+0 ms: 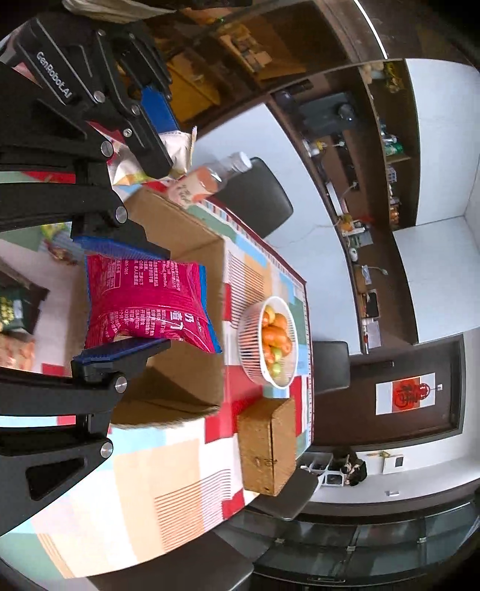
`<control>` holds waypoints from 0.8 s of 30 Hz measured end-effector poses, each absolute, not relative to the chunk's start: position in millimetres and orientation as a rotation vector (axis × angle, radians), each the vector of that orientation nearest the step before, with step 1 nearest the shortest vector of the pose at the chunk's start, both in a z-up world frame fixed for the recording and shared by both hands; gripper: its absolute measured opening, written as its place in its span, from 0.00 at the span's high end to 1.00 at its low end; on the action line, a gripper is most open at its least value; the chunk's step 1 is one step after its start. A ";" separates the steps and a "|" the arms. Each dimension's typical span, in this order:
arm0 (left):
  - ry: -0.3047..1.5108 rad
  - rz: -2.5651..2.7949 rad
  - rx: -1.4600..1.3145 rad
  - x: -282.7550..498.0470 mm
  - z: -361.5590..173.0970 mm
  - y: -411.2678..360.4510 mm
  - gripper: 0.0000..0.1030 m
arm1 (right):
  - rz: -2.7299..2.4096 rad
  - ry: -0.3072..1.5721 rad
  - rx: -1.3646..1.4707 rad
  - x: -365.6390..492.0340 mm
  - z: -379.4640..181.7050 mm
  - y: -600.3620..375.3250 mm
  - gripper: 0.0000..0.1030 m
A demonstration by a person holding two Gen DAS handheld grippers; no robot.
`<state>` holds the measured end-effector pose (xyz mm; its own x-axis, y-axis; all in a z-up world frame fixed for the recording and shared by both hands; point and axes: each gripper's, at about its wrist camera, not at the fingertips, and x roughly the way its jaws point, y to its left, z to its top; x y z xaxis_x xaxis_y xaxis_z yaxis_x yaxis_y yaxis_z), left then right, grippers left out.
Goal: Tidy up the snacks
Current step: 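Carry both snacks over the cardboard box and open both tools to drop them, then move both tools back down toward the green lollipops on the table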
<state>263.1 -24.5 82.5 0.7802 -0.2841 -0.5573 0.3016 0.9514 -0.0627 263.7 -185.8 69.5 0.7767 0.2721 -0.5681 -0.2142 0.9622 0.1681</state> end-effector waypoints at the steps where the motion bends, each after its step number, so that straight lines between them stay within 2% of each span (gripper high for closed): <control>1: 0.607 -0.321 0.029 271.7 82.7 -26.2 0.70 | 0.261 0.631 0.095 267.6 70.1 -186.9 0.60; 10: 0.675 -0.321 0.041 320.4 75.1 -37.5 0.68 | 0.234 0.653 0.078 303.4 65.2 -192.1 0.60; 12: 0.688 -0.306 0.054 327.0 71.5 -38.1 0.56 | 0.220 0.656 0.071 309.4 63.1 -193.3 0.60; 13: 0.691 -0.292 0.059 328.6 70.2 -37.3 0.54 | 0.210 0.662 0.066 311.7 62.5 -193.8 0.57; 14: 0.688 -0.284 0.059 326.4 69.3 -35.4 0.54 | 0.195 0.669 0.063 313.7 61.0 -194.4 0.50; 16: 0.683 -0.280 0.058 322.5 68.7 -31.8 0.54 | 0.179 0.659 0.068 313.0 60.4 -196.6 0.46; 24: 0.654 -0.278 0.043 286.1 76.4 -10.3 0.53 | 0.218 0.616 0.033 286.0 65.6 -182.3 0.46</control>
